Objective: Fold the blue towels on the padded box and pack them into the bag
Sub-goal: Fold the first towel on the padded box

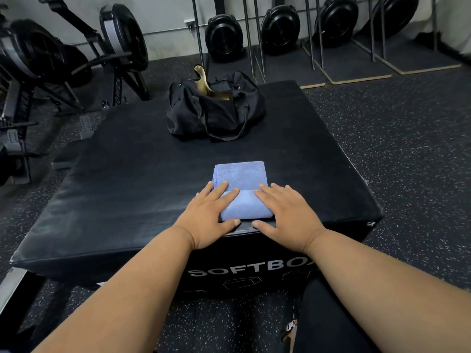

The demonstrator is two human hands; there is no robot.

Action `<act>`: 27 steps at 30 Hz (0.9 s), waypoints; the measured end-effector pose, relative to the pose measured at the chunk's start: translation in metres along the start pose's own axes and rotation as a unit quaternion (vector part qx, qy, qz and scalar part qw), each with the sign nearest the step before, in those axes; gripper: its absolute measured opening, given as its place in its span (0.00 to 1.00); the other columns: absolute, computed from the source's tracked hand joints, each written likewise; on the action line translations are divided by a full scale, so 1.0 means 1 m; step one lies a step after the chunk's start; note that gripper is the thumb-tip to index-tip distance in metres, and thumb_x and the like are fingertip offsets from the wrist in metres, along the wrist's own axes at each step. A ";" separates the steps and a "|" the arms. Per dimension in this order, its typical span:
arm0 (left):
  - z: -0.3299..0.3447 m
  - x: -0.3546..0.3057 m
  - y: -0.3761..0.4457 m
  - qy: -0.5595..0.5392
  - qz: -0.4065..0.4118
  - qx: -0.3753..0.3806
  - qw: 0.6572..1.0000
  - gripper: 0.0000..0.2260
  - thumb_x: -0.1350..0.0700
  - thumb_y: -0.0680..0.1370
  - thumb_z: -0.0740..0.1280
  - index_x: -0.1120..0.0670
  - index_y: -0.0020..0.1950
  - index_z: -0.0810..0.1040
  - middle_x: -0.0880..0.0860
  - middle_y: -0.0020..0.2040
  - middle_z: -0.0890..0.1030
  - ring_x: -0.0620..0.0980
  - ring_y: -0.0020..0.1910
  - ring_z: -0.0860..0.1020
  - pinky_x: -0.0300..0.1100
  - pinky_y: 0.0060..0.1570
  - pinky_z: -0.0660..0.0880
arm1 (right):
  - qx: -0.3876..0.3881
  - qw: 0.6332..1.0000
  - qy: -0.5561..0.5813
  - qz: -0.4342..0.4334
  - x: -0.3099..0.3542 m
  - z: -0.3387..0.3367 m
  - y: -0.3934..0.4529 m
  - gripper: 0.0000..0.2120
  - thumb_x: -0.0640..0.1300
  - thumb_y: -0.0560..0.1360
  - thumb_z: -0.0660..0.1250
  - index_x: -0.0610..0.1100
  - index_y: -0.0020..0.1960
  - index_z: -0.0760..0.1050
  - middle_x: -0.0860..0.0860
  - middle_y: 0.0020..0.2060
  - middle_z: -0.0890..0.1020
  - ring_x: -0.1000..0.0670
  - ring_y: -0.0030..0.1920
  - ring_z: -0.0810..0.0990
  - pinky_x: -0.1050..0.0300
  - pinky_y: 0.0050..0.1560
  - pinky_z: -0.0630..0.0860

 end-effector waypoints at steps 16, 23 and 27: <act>-0.006 0.005 -0.020 -0.147 -0.031 -0.137 0.979 0.15 0.42 0.77 0.74 0.37 0.64 0.81 0.37 0.68 0.69 0.40 0.72 0.63 0.34 0.69 0.61 | -0.043 0.987 0.147 0.058 -0.006 -0.012 -0.001 0.22 0.58 0.74 0.64 0.56 0.67 0.80 0.58 0.65 0.78 0.50 0.62 0.75 0.49 0.67 0.72; -0.001 0.006 -0.037 -0.155 -0.032 -0.164 0.974 0.18 0.49 0.74 0.77 0.38 0.63 0.82 0.32 0.63 0.71 0.42 0.68 0.68 0.37 0.69 0.67 | -0.070 0.982 0.169 0.048 -0.005 -0.015 -0.004 0.14 0.58 0.73 0.63 0.59 0.55 0.82 0.63 0.50 0.73 0.55 0.50 0.71 0.57 0.59 0.70; -0.009 0.000 -0.040 -0.185 -0.023 -0.153 0.971 0.10 0.50 0.76 0.74 0.36 0.54 0.82 0.37 0.55 0.80 0.42 0.61 0.76 0.40 0.61 0.74 | -0.075 0.976 0.197 0.046 -0.003 -0.020 -0.006 0.09 0.53 0.75 0.68 0.59 0.55 0.80 0.63 0.47 0.77 0.57 0.49 0.75 0.60 0.53 0.71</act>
Point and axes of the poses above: each hand's wrist, its own y-axis towards the middle knuckle, its own z-axis out of the palm, x = y × z, the point moved 2 cm from there along y, towards the middle knuckle
